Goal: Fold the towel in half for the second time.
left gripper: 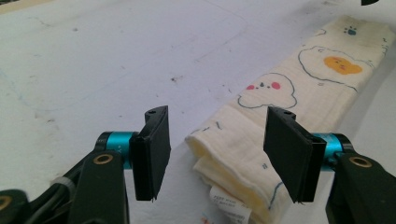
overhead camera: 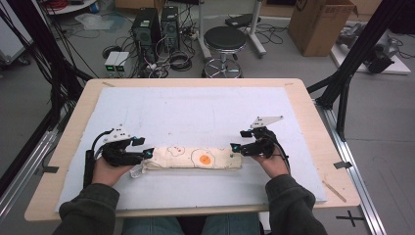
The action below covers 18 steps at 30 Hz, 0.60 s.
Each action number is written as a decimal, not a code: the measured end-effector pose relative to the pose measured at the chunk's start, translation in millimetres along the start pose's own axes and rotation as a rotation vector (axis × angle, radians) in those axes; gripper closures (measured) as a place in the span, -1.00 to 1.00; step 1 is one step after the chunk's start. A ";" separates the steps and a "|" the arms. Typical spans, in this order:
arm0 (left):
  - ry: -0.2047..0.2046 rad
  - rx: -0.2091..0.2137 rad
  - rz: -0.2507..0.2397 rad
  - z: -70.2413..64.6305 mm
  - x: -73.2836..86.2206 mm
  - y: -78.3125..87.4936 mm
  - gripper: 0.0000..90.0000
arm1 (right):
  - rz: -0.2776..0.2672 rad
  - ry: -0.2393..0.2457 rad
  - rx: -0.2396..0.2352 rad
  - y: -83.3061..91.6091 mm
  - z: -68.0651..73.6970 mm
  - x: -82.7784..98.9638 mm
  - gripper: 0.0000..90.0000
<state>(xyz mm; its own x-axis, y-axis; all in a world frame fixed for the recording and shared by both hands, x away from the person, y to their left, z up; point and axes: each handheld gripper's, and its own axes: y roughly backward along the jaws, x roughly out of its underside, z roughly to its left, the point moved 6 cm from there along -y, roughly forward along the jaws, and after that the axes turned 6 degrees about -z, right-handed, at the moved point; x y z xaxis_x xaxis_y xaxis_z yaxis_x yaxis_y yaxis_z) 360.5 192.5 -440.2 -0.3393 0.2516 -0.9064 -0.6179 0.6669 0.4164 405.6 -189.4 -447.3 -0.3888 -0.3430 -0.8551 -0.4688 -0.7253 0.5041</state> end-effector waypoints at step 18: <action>0.016 -0.053 -0.029 8.3 -0.2 18.5 -0.26 | -0.023 -0.022 0.087 28.7 -12.8 5.7 -0.63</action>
<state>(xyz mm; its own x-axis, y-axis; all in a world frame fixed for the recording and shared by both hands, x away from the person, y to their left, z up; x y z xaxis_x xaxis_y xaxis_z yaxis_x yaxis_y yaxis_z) 355.0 210.5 -432.9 -0.3317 0.2206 -0.9172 -0.6641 0.6360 0.3931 400.1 -219.8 -439.3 -0.3936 -0.3131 -0.8643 -0.5446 -0.6781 0.4936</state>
